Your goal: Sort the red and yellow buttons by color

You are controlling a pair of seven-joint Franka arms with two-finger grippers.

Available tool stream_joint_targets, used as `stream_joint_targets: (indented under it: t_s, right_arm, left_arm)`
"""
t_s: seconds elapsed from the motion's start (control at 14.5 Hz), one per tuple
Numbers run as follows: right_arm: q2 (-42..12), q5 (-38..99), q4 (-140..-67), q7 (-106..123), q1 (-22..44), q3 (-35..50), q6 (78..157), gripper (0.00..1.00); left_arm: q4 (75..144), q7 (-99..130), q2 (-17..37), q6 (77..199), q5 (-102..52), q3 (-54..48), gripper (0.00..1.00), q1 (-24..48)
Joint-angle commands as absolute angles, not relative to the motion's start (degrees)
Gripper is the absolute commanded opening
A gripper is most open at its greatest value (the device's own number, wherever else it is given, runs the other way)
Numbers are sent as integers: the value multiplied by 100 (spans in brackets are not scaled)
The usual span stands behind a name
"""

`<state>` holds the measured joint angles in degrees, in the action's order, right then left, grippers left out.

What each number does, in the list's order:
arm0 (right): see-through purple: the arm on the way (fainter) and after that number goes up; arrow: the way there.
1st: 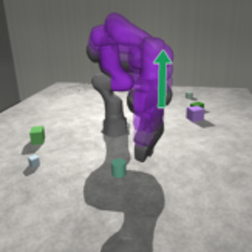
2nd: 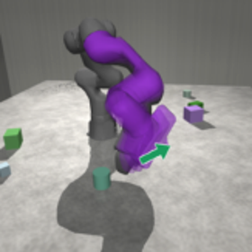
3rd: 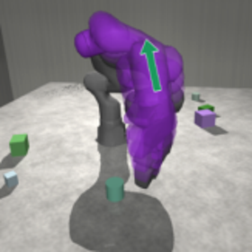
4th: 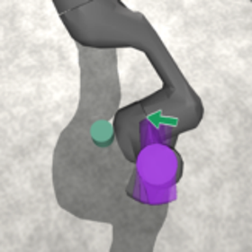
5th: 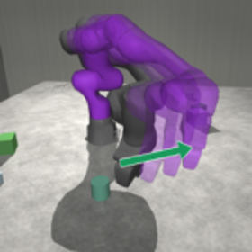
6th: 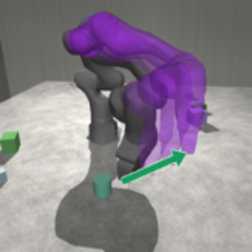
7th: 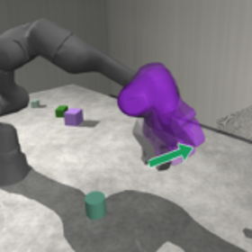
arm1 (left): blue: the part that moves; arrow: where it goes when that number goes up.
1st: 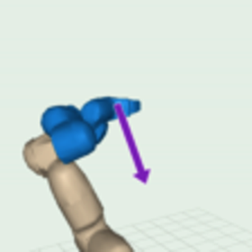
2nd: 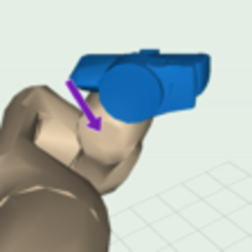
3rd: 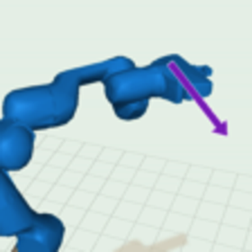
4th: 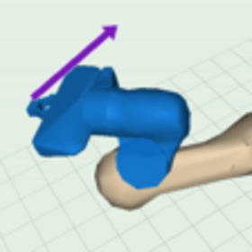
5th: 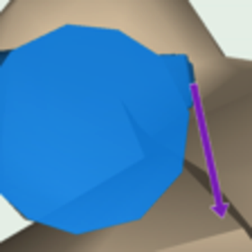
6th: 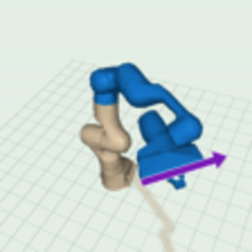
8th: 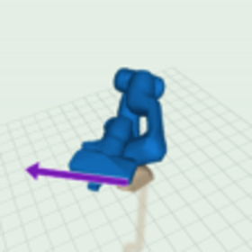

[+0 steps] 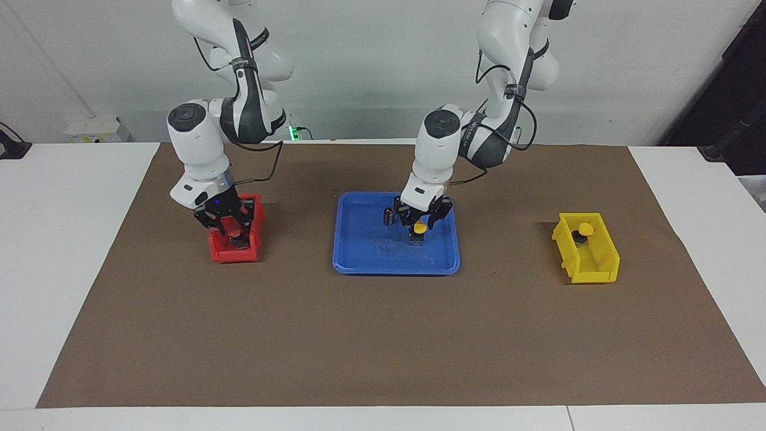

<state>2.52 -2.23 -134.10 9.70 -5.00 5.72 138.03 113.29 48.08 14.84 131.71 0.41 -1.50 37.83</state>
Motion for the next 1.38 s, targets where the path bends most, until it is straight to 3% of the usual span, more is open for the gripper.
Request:
stream_joint_targets:
  t_s: [0.0,0.14,0.21,0.28,0.41,0.55,0.69,0.89,1.1,1.31]
  right_arm:
    - [176,-123,-12573,1099,-598,615,12811,81]
    - [263,-123,-11895,1099,-615,598,11739,87]
    - [359,-114,-11561,1064,-607,598,11298,96]
    - [421,-123,-11114,1055,-606,598,10755,100]
    - [431,-123,-10288,1055,-624,589,9743,100]
    - [387,-132,-9591,1055,-764,563,8968,100]
    - [387,-141,-9423,1063,-992,562,8877,100]
    - [221,-219,-9011,1028,-1186,571,8526,100]
    - [123,-194,-9052,1020,-1187,554,8762,100]
    - [193,-202,-9131,871,-1081,466,8789,100]
  left_arm:
    - [11171,4992,1670,13210,141,-141,1,3788]
    - [10892,4949,1574,12835,141,-97,1,3727]
    - [10542,4913,1417,12232,141,-62,1,3561]
    - [10051,4791,1267,11451,141,-70,1,3351]
    - [9529,4135,1064,10472,141,-44,1,2999]
    - [9448,2854,801,10038,141,-9,1,2158]
    - [9475,1641,686,9941,141,-9,1,1322]
    - [10035,-48,520,10474,141,-17,1,293]
    - [10957,-492,290,11528,141,-18,1,-131]
    - [11232,-483,342,11935,141,-18,1,-193]
